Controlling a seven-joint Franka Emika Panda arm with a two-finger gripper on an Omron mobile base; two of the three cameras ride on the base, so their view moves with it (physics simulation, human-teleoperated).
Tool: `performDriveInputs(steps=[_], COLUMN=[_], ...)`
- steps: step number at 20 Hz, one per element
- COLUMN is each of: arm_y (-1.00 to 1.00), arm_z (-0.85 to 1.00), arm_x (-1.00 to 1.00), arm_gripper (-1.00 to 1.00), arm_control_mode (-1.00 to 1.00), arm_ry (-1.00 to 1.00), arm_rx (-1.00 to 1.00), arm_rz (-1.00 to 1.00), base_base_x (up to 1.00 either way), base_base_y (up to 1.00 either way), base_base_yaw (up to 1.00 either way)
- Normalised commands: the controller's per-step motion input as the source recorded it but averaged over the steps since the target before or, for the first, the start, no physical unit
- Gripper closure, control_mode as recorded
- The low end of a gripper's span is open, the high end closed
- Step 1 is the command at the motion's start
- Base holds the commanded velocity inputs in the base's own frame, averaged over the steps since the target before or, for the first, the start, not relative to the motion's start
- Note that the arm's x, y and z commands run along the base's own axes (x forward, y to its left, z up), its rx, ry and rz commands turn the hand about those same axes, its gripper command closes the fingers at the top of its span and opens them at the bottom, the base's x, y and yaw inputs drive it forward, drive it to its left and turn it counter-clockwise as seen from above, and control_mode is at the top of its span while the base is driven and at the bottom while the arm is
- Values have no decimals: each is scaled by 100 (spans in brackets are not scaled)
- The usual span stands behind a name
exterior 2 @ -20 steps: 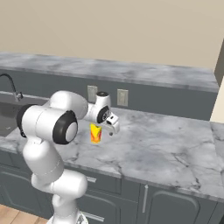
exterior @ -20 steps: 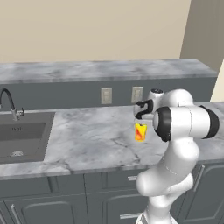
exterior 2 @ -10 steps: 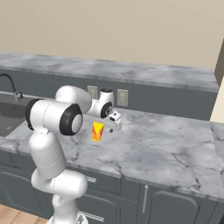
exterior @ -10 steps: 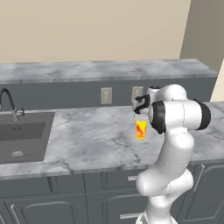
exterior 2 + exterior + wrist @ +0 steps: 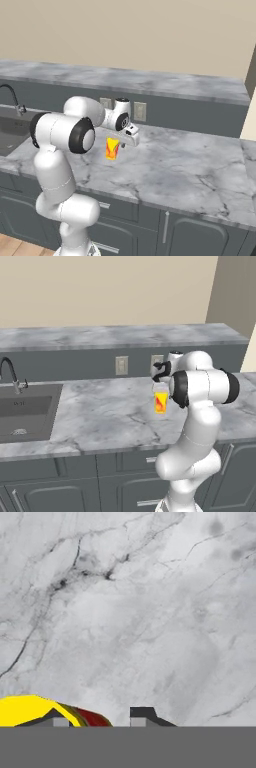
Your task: Place the pitcher and cup on the dining counter for serving.
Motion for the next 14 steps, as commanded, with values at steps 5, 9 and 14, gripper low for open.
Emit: performDriveInputs(steps=[5, 9, 14], arm_y=[4, 10, 18], arm_z=[16, 26, 44], arm_x=[-11, -42, -36], arm_gripper=[100, 100, 100], arm_control_mode=[-100, -100, -100], arm_ry=[-12, -27, -30], arm_rx=[-2, -11, -14], arm_rz=[2, 7, 3], base_base_x=[0, 0, 0], base_base_y=[0, 0, 0], base_base_yaw=[0, 0, 0])
